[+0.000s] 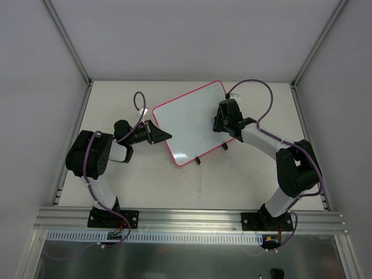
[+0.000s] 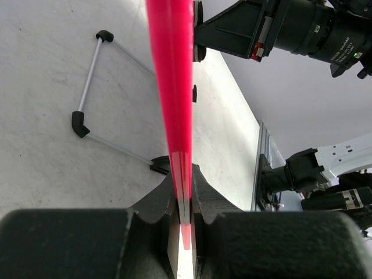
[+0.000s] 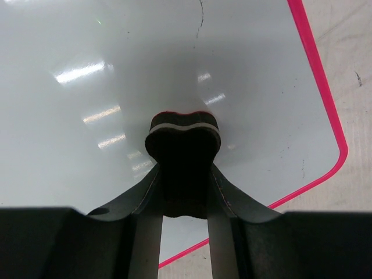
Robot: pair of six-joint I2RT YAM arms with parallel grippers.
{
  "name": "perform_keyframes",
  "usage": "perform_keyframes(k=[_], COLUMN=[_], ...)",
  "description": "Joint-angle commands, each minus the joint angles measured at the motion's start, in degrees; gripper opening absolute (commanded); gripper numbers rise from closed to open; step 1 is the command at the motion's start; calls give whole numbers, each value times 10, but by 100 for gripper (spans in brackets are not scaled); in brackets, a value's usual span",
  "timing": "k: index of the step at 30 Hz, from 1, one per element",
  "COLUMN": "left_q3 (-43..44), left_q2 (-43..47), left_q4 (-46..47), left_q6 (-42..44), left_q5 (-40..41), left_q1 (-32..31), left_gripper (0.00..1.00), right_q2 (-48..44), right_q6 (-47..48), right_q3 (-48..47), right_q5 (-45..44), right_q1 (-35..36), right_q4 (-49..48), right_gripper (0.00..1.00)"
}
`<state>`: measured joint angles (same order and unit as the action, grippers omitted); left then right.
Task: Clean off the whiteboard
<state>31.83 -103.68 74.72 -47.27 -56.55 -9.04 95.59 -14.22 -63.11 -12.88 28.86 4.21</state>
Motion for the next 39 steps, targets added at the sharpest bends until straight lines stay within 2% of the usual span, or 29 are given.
perform_keyframes(k=[1, 11, 26, 30, 39], left_q3=[-1, -1, -3, -4, -2], left_q2=[15, 16, 18, 18, 15], left_q4=[216, 216, 216, 216, 216], left_q6=[38, 38, 39, 39, 40], left_q5=[-7, -7, -7, -8, -7], left_q1=[-4, -4, -4, -3, -3], left_gripper=[0, 0, 0, 0, 0], right_q2=[5, -16, 14, 33, 56], right_q6=[-5, -2, 28, 33, 38], right_q3=[-11, -12, -101, -124, -125], right_q5=[84, 104, 123, 153, 176], right_q1=[17, -16, -103, -122, -123], right_q4=[-29, -29, 15, 21, 30], right_gripper=[0, 0, 0, 0, 0])
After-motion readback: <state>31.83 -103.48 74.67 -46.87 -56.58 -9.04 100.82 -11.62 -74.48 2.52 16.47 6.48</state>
